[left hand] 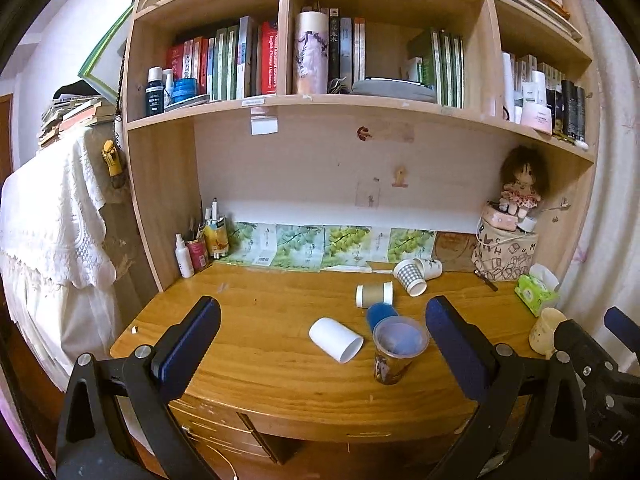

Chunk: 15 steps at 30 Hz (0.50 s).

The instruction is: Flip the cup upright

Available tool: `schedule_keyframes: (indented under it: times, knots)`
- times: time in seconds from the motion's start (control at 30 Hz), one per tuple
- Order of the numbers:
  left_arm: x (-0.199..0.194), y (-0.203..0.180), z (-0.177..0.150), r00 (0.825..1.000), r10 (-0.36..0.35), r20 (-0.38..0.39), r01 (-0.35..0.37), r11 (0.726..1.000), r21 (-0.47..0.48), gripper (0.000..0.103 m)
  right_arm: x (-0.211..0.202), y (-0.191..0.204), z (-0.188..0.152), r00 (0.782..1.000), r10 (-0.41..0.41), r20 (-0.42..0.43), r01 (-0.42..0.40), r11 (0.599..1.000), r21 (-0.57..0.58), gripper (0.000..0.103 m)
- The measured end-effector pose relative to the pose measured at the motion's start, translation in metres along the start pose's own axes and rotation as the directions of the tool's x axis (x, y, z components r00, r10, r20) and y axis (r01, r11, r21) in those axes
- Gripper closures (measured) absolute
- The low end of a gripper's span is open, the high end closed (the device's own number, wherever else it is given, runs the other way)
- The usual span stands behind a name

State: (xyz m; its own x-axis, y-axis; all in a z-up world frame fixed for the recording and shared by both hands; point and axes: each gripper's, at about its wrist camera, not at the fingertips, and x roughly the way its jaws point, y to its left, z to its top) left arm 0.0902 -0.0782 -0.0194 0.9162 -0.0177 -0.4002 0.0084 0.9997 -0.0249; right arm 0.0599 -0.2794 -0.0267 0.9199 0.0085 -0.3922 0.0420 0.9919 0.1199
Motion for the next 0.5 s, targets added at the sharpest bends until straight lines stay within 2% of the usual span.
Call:
schedule_keyframes:
  times: [0.5]
  knots:
    - [0.0017, -0.0097, -0.0004, 1.000, -0.005, 0.007, 0.004, 1.000, 0.031, 0.001, -0.0018, -0.0066, 0.0009, 1.000, 0.025, 0.011, -0.025, 1.000, -0.002, 0.001]
